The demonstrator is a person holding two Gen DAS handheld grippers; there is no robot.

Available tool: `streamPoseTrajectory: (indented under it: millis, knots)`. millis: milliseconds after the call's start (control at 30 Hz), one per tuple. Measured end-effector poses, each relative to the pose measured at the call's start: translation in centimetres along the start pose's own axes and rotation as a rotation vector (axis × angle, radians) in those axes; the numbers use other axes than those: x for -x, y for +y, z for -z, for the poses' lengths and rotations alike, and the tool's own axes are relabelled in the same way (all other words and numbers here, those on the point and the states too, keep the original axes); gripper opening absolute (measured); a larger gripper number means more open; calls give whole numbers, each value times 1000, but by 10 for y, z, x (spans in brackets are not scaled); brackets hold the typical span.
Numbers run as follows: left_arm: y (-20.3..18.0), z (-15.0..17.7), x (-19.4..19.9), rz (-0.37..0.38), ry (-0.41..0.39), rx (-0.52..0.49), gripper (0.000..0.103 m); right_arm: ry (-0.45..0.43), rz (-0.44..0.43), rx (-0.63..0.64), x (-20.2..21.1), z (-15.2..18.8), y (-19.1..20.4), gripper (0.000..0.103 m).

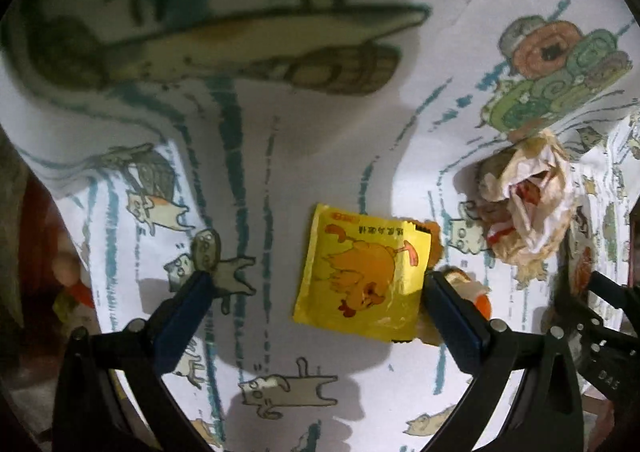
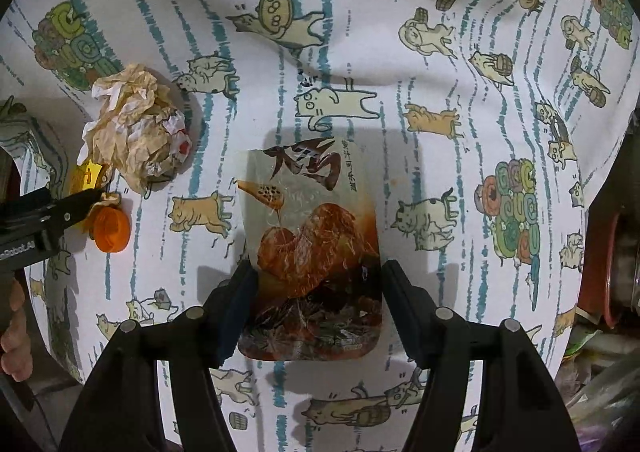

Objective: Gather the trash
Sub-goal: 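Grasp the yellow packet with the left gripper while the right grips the clear snack bag, then carry the yellow packet and clear snack bag down over the pink basket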

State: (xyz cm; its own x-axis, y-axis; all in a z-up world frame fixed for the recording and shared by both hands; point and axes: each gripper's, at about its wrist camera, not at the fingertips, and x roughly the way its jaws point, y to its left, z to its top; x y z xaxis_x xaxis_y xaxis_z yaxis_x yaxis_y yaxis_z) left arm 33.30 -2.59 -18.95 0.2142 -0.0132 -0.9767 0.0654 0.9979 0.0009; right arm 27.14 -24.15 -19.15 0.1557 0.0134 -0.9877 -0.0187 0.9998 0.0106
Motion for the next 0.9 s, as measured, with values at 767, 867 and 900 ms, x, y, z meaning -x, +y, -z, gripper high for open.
streamPoseTrajectory:
  millis: [767,867,900]
  knots:
    - [41,20,90,133,-237,82,20,-100,-60,-96,11,3,-9,65]
    - [56,25,101,213,-235,110,20,-145,-89,-92,25,2,-10,65]
    - [56,23,100,232,-231,116,20,-153,-110,-93,29,3,-11,65]
